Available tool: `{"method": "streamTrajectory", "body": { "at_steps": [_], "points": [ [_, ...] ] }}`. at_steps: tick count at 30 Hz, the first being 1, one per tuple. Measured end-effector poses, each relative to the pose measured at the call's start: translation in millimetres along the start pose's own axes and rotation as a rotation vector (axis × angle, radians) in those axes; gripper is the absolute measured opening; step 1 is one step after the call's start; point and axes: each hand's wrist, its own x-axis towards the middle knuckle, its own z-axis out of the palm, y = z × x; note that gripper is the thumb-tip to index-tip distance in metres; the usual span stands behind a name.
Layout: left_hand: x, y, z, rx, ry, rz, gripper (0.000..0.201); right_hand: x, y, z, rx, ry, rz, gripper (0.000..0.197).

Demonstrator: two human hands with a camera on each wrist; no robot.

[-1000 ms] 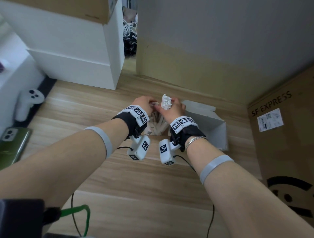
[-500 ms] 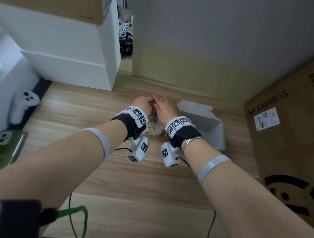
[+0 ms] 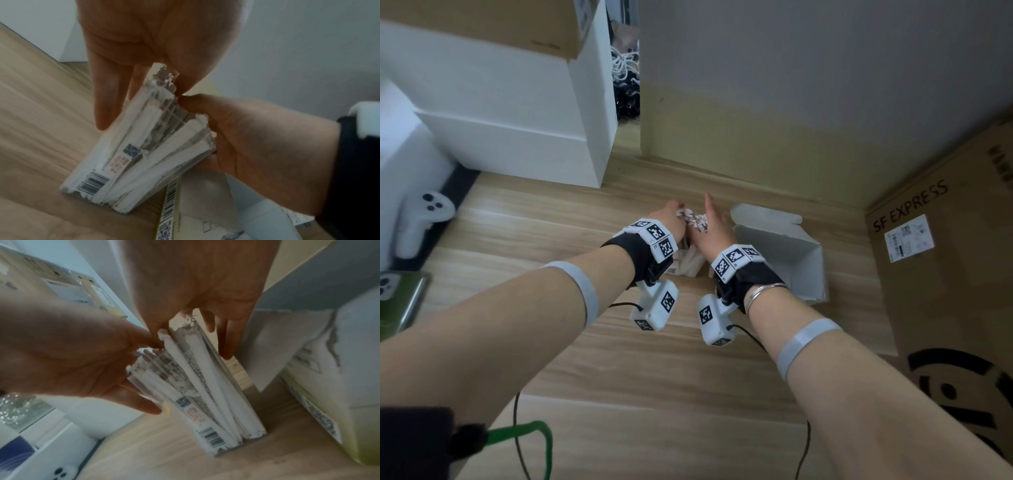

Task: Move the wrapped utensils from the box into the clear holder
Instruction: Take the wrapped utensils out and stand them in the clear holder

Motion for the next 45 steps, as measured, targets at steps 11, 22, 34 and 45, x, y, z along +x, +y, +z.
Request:
{"method": "streamTrajectory", "body": {
  "at_steps": [11,22,34,45],
  "points": [
    [-3,20,-8,-0.118,0.057,-0.015,0.048,4,-12,-16,-0.003,-0.036,0.144,0.075],
    [41,47,-41,-0.204,0.2,0.055,0.039,56,-31,-60,0.106,0.103,0.116,0.064],
    [82,51,-35,-0.265,0.19,0.104,0.041,104,-27,-70,0.09,0.083,0.141,0.059],
    [98,43,-24,-0.28,0.193,0.087,0.044,120,-23,-61,0.081,0.079,0.126,0.058]
  ]
}}
